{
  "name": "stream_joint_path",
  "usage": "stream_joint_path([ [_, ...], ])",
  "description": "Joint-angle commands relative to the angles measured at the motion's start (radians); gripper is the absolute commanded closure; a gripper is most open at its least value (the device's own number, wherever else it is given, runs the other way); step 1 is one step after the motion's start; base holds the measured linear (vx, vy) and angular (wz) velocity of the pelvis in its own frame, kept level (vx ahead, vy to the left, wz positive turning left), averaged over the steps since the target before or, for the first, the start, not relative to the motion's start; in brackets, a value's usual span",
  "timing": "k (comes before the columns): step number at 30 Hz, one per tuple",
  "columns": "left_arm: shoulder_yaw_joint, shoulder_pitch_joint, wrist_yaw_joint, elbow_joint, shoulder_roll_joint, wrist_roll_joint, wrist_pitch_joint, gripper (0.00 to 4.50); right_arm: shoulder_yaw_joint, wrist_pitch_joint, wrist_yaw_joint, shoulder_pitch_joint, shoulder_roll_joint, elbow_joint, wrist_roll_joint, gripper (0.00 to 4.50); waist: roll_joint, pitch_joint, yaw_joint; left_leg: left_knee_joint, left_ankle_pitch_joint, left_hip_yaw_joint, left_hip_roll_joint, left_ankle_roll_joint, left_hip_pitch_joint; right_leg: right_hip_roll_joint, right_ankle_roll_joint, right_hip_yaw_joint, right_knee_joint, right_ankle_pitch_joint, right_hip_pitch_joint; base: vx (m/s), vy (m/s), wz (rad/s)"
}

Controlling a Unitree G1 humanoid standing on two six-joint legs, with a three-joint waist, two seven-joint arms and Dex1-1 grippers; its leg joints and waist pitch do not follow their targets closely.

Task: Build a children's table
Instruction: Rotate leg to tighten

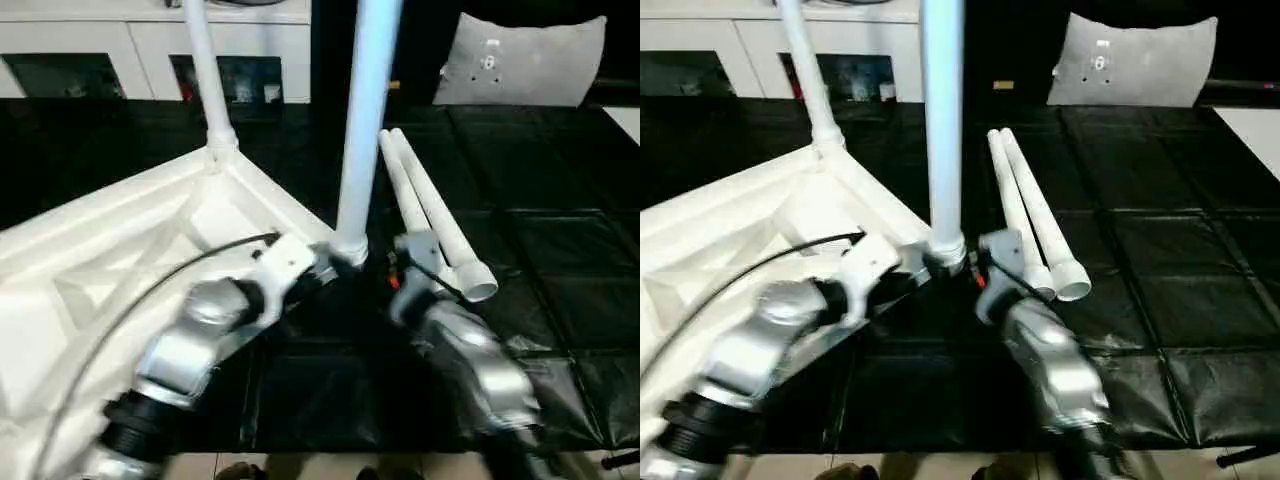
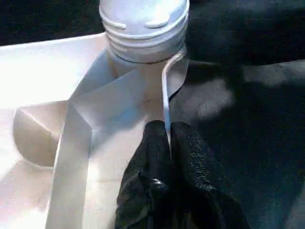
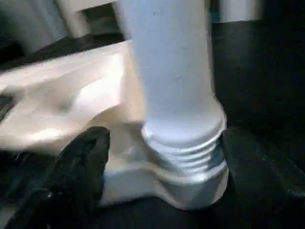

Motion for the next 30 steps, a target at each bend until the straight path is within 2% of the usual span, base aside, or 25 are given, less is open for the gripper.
stream_joint_path([
  [1,0.005,-0.024,-0.079,0.007,0.048,-0.015,-0.069,4.5,0.008,0.03,0.097,0.008,-0.05,-0.066,0.037,0.19,0.004,-0.06,0.006,-0.057,-0.103,-0.014,0.038,0.069,0.01,-0.077,-0.219,0.055,-0.064,0.028,0.056,0.0,0.0,0.0],
  [2,0.005,-0.024,-0.079,0.007,0.048,-0.015,-0.069,4.5,0.008,0.03,0.097,0.008,-0.05,-0.066,0.037,0.15,0.004,-0.06,0.008,-0.057,-0.108,-0.014,0.037,0.068,0.01,-0.077,-0.218,0.055,-0.065,0.016,0.058,0.0,0.0,0.0],
  [3,-0.008,-0.028,-0.154,0.021,0.094,-0.042,-0.111,4.5,0.02,0.04,0.169,0.012,-0.114,-0.09,0.041,0.07,0.006,-0.059,0.008,-0.059,-0.117,-0.014,0.04,0.066,0.011,-0.077,-0.219,0.056,-0.064,0.002,0.054,0.0,0.0,0.0],
  [4,-0.013,-0.029,-0.169,0.026,0.105,-0.042,-0.123,4.5,0.024,0.041,0.184,0.012,-0.128,-0.093,0.04,0.07,0.006,-0.061,0.011,-0.058,-0.118,-0.015,0.039,0.063,0.011,-0.077,-0.216,0.054,-0.064,-0.012,0.057,0.0,0.0,0.0],
  [5,-0.035,-0.035,-0.229,0.045,0.145,-0.039,-0.183,4.5,0.043,0.035,0.237,0.009,-0.185,-0.1,0.022,0.07,0.007,-0.061,0.014,-0.057,-0.118,-0.015,0.041,0.06,0.013,-0.077,-0.22,0.055,-0.063,-0.006,0.054,0.0,0.0,0.0],
  [7,-0.05,-0.04,-0.308,0.064,0.178,-0.055,-0.236,4.5,0.061,0.025,0.299,-0.007,-0.25,-0.097,0.002,0.07,0.005,-0.061,0.021,-0.056,-0.113,-0.013,0.04,0.061,0.014,-0.077,-0.22,0.057,-0.062,-0.002,0.054,0.0,0.0,0.0],
  [13,-0.087,-0.058,-0.449,0.101,0.228,-0.084,-0.316,4.5,0.089,0.022,0.404,-0.042,-0.319,-0.099,0.011,0.07,0.004,-0.063,0.036,-0.054,-0.116,-0.012,0.042,0.061,0.016,-0.081,-0.238,0.057,-0.058,-0.01,0.052,0.0,0.0,0.0],
  [14,-0.112,-0.066,-0.517,0.116,0.254,-0.093,-0.352,4.5,0.122,0.013,0.463,-0.056,-0.349,-0.094,0.011,0.07,0.004,-0.063,0.039,-0.054,-0.116,-0.012,0.043,0.06,0.017,-0.082,-0.241,0.057,-0.057,-0.008,0.052,0.0,0.0,0.0],
  [20,-0.139,-0.077,-0.595,0.139,0.284,-0.092,-0.398,4.5,0.151,0.042,0.558,-0.073,-0.369,-0.083,0.051,0.07,0.001,-0.062,0.05,-0.055,-0.137,-0.012,0.045,0.053,0.017,-0.083,-0.24,0.056,-0.055,-0.045,0.052,0.0,0.0,0.0],
  [23,-0.141,-0.084,-0.615,0.149,0.291,-0.09,-0.418,4.5,0.161,0.069,0.602,-0.081,-0.372,-0.078,0.071,0.43,-0.001,-0.063,0.05,-0.054,-0.136,-0.012,0.045,0.05,0.017,-0.085,-0.238,0.056,-0.056,-0.059,0.052,0.0,0.0,0.0],
  [30,-0.145,-0.088,-0.627,0.165,0.298,-0.091,-0.448,4.5,0.177,0.078,0.63,-0.092,-0.373,-0.062,0.076,1.11,-0.006,-0.061,0.05,-0.054,-0.138,-0.012,0.044,0.042,0.015,-0.086,-0.225,0.057,-0.059,-0.11,0.051,0.0,0.0,0.0],
])
